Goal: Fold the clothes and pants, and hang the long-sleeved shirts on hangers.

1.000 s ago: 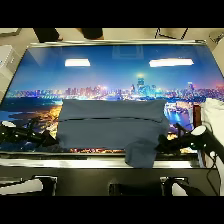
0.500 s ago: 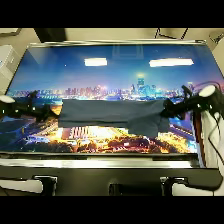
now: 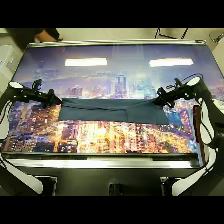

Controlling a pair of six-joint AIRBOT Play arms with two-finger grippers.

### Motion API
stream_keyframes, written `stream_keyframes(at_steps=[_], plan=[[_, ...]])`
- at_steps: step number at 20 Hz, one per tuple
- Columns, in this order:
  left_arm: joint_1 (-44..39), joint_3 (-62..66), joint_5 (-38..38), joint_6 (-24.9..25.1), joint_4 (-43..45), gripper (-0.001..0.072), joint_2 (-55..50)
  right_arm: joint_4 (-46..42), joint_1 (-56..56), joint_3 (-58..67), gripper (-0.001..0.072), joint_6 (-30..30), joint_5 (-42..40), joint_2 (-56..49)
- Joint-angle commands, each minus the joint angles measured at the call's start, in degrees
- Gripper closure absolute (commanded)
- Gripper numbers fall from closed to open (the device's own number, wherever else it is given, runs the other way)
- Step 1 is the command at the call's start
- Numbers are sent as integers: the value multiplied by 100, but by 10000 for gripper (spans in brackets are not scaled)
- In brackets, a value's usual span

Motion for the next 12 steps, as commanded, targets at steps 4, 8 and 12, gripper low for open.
stream_keyframes(at_steps=[4,8,12], plan=[[107,387,-595,-66,-101,130,-254,407,-190,275,352,4,671,-142],[658,872,-1346,-258,-101,38,-87,-245,-1080,472,5,-317,1851,39],[940,922,-1462,-367,-101,39,393,-883,-1523,22,-2,-328,1714,20]])
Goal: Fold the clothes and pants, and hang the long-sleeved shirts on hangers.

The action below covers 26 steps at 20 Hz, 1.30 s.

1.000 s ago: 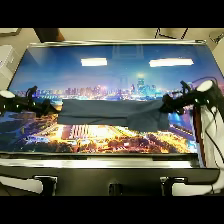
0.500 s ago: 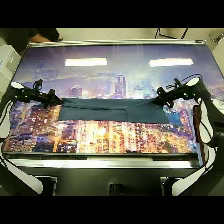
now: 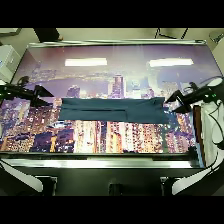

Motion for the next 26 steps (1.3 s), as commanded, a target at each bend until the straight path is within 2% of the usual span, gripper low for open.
stream_keyframes(at_steps=[1,3,6,9,10,11,12,13,14,16,17,18,19,20,22,26], plan=[[170,96,-273,-85,-13,40,382,-354,-262,-433,-3,-186,-192,-22],[22,96,-330,-131,-13,40,590,243,-170,-697,-3,-562,-533,-201],[-293,96,-334,-173,-15,40,780,1152,109,-831,-3,-1296,-466,-522],[-678,96,-334,-173,-15,40,868,1305,463,-831,1,-1547,-664,-597],[-817,96,-334,-173,-15,40,881,1285,557,-831,41,-1545,-748,-595],[-955,96,-332,-170,-15,41,885,1285,621,-828,164,-1537,-824,-595],[-1113,96,-326,-168,-15,42,885,1287,671,-815,341,-1475,-863,-586],[-1279,96,-278,-166,-15,45,885,1287,704,-793,600,-1338,-857,-544],[-1445,96,-177,-142,-15,56,885,1281,732,-789,666,-1143,-861,-446],[-1878,83,243,13,-11,63,876,1237,807,-789,669,-1060,-824,-120],[-2149,83,549,48,-11,92,850,1193,859,-789,670,-977,-822,83],[-2424,83,833,50,-11,247,807,1069,922,-789,671,-820,-822,321],[-2758,85,1126,76,-13,469,728,916,1003,-789,672,-656,-807,551],[-3099,83,1353,210,-11,597,629,758,1115,-789,672,-516,-782,804],[-3816,83,1777,302,-15,679,321,522,1351,-789,672,-256,-693,1322],[-4909,85,2402,-79,-15,686,-415,426,1740,-789,671,306,-636,2448]])
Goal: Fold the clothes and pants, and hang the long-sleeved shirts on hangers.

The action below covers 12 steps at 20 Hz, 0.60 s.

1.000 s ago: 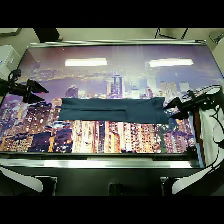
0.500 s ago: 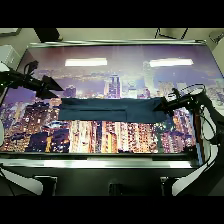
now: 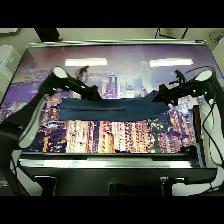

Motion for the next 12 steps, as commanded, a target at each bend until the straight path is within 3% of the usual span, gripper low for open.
stream_keyframes(at_steps=[1,4,7,12], plan=[[-935,-2,728,-382,7,686,-595,-173,321,4,671,616,48,1012],[-1375,0,1032,-1169,-4,687,-887,-166,424,4,671,861,42,1679],[-1910,0,1510,-1484,-415,686,-1071,-149,584,4,672,920,42,2074],[-2846,7,3532,-1613,-2680,687,-1270,-254,752,4,671,1113,188,2216]])
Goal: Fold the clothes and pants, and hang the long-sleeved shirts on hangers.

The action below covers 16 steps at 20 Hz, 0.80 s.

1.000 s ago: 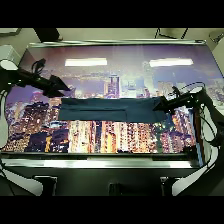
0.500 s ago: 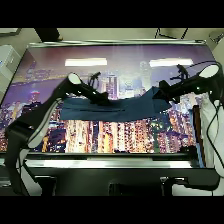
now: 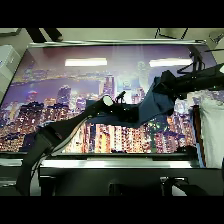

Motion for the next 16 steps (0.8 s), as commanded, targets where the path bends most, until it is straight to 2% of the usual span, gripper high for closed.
stream_keyframes(at_steps=[1,3,5,9,11,12,16], plan=[[-601,7,1294,-160,-1331,687,-138,-111,66,4,671,138,48,111],[-546,4,1117,203,-1244,689,-151,-136,70,2,671,114,-31,57],[-177,4,592,422,-697,690,-63,92,72,2,671,-59,-111,-125],[1132,4,-704,422,1803,691,789,911,254,4,671,-437,-498,-745],[1915,4,-1182,424,2754,690,1460,1314,595,4,671,-553,-863,-1154],[2321,4,-1338,428,3001,690,1834,1526,833,4,671,-619,-1095,-1386],[3545,4,-1563,555,3049,688,3209,2299,1897,4,669,-710,-2105,-2564]])
